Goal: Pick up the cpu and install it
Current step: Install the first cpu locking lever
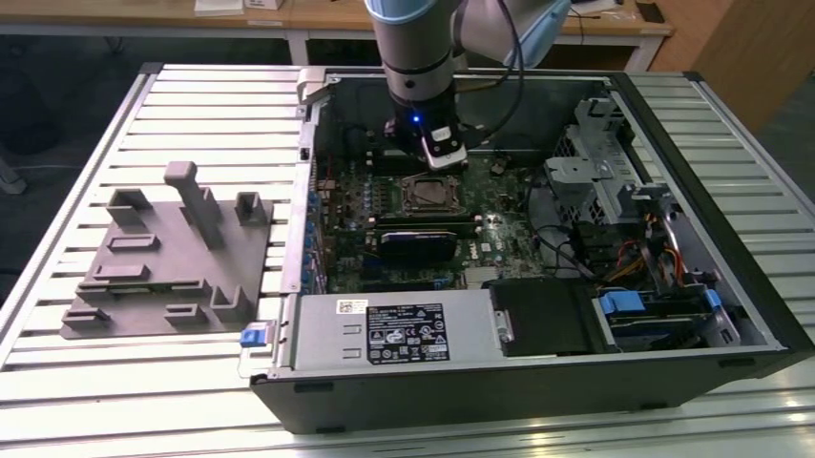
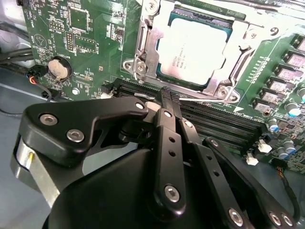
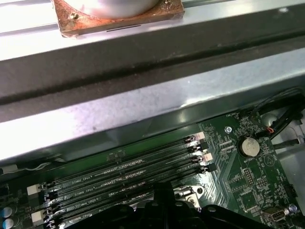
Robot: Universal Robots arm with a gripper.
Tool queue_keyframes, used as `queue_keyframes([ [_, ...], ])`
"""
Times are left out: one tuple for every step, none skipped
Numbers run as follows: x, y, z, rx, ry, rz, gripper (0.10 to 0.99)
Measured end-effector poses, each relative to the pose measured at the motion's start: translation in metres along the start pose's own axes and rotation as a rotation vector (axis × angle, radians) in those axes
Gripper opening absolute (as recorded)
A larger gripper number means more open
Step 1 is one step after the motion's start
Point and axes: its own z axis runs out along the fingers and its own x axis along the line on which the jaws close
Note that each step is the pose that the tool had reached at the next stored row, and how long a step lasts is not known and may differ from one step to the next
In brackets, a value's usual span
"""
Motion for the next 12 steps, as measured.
queue_keyframes([
  [0.0001,0.0001,0.0003,0.001,-0.0009,0.000,0.106],
  [0.0002,0.0003,0.0006,0.003,-0.0016,-0.001,0.106],
  [0.0002,0.0004,0.0008,0.004,-0.0018,-0.001,0.106],
  [0.0002,0.0004,0.0008,0.004,-0.0018,-0.001,0.106],
  [0.0002,0.0004,0.0008,0.004,-0.0018,-0.001,0.106],
  [0.0002,0.0004,0.0008,0.004,-0.0018,-0.001,0.106],
  [0.0003,0.0005,0.0008,0.004,-0.0019,-0.001,0.106],
  [0.0004,0.0008,0.0010,0.004,-0.0020,-0.002,0.106],
  [0.0006,0.0014,0.0011,0.005,-0.0021,-0.003,0.106],
  [0.0009,0.0021,0.0014,0.006,-0.0021,-0.004,0.106],
  [0.0012,0.0030,0.0016,0.006,-0.0021,-0.005,0.106],
  [0.0015,0.0037,0.0019,0.007,-0.0020,-0.005,0.106],
])
